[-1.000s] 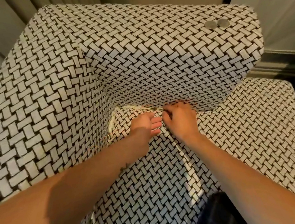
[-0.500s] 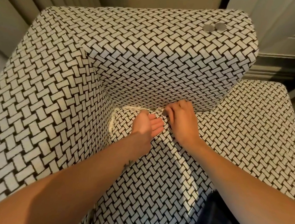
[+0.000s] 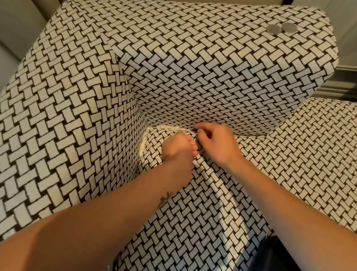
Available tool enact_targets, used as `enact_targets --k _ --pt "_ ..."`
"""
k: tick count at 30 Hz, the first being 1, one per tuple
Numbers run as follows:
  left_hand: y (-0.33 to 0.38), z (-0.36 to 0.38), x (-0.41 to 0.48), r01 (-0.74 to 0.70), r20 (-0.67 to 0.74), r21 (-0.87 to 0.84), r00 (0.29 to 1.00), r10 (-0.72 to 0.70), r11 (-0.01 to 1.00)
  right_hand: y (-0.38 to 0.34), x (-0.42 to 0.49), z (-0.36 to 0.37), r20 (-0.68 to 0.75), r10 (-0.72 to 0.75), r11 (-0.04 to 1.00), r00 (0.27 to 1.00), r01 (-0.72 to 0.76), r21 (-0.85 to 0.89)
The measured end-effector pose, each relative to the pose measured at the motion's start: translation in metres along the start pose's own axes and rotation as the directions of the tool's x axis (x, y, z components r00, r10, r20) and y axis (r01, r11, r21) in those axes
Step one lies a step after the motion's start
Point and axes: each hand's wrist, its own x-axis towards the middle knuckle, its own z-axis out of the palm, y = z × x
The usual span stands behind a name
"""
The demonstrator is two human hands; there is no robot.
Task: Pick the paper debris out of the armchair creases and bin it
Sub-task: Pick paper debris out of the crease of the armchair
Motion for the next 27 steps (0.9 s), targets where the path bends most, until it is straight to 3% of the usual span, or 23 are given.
enact_targets --k 5,9,12,18,23,25,27 --pt "0.001 0.003 -0.006 -0.007 0.015 -0.006 1.000 0.008 1.000 -0.008 0.020 0.005 0.198 0.082 0.936 0.977 -0.007 -0.352" --pt "0.003 0.002 -0.011 -0.021 0.002 0.004 1.000 0.021 1.000 -0.011 0.028 0.006 0.197 0.105 0.906 0.975 -0.012 -0.424" --pt "0.003 0.002 -0.012 -0.031 0.004 0.000 1.000 0.031 1.000 -0.012 0.029 0.004 0.183 0.050 0.884 0.982 0.041 -0.466" --pt "0.004 0.002 -0.009 0.005 -0.013 -0.024 1.000 -0.005 1.000 -0.013 0.014 -0.002 0.193 -0.146 0.723 0.970 0.238 -0.648" --pt "-0.001 0.004 -0.004 0.047 0.058 0.085 0.997 -0.052 0.995 0.000 -0.008 -0.004 -0.148 -0.226 0.925 0.963 0.165 -0.342" --pt "-0.003 0.003 -0.006 0.062 0.101 0.074 0.993 -0.069 0.995 -0.005 -0.018 -0.005 -0.154 -0.167 0.983 0.974 0.153 -0.102" --pt "-0.004 0.002 -0.008 0.057 0.148 0.059 0.987 -0.066 0.997 -0.011 -0.027 -0.009 -0.039 -0.125 0.992 0.991 0.126 0.022"
